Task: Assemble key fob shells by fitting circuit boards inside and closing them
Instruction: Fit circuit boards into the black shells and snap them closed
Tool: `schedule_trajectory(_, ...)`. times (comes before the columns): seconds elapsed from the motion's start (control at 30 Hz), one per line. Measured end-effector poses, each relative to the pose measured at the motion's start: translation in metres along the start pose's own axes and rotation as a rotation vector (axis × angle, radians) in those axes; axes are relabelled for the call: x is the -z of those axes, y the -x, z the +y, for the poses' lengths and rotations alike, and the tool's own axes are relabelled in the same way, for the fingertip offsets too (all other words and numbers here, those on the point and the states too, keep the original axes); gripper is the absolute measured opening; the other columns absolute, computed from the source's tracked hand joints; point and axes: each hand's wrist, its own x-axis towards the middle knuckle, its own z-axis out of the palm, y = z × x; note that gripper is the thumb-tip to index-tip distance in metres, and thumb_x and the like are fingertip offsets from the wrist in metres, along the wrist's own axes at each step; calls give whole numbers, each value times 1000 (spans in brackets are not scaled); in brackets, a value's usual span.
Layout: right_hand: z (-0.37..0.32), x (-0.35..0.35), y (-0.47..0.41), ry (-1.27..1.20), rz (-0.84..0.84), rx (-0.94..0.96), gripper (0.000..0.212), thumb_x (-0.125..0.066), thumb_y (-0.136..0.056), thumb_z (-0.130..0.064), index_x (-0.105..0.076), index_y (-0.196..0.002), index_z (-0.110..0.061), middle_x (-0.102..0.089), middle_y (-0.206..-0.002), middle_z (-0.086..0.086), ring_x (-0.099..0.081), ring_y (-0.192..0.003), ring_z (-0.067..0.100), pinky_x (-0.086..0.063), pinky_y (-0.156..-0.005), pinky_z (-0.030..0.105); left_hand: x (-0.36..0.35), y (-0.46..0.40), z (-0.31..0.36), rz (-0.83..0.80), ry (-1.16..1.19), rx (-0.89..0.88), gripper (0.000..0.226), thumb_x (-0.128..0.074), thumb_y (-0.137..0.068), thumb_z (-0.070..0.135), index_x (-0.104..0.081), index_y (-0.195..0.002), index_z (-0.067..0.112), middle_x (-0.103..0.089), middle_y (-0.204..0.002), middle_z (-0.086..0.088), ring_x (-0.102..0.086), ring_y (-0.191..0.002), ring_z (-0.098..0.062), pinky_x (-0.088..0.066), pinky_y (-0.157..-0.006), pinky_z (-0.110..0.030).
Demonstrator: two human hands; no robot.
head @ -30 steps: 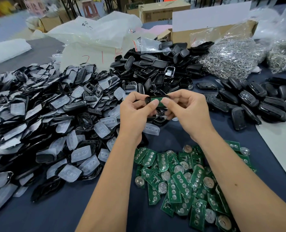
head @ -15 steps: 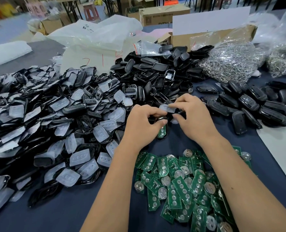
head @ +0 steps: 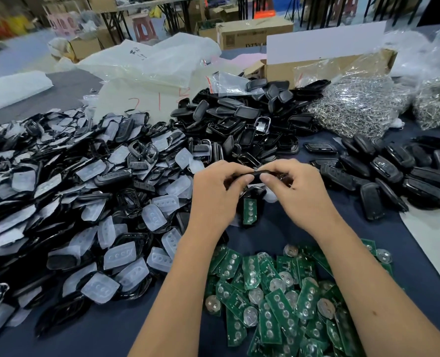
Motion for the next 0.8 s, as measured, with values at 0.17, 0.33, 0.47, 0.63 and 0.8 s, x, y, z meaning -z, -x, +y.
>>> schedule_trajectory(0.17,1,-1,0,-647,70,-239,28,-75,-93,-5,-74,-116,-22,-74,-80,-3,-66,-71,9,-56,-71,26,-3,1,4,2,271,181,7,-72,-96,11,-77,-94,16,-76,-82,2,-72,-73,-13,-60,-72,-34)
schedule_trajectory(0.33,0,-2,0,-835,131,-287,29,-74,-88,7,-73,-110,-12,-79,-87,6,-73,-80,19,-60,-79,30,-9,6,14,-64,593,361,10,-63,-102,7,-70,-94,5,-76,-81,-7,-74,-68,-19,-60,-67,-26)
schedule_trajectory(0.47,-1,-1,0,-891,135,-323,29,-79,-79,-3,-70,-107,-3,-76,-76,0,-68,-65,11,-56,-65,21,-9,7,17,-94,591,372,10,-62,-102,8,-69,-95,4,-73,-80,-7,-69,-64,-15,-58,-61,-25)
schedule_trajectory(0.63,-4,2,-1,-1002,82,-407,34,-77,-72,-7,-71,-105,-6,-71,-70,-1,-61,-58,11,-54,-59,21,-7,7,24,-126,615,436,17,-60,-104,10,-65,-88,9,-53,-73,-5,-41,-50,-3,-32,-42,-17)
schedule_trajectory(0.8,-9,0,-1,-1053,121,-480,33,-80,-70,-9,-70,-101,-8,-72,-72,5,-64,-59,11,-46,-49,18,-10,6,29,-100,711,500,19,-58,-105,12,-63,-87,10,-54,-88,-15,-42,-51,-1,-33,-42,-15)
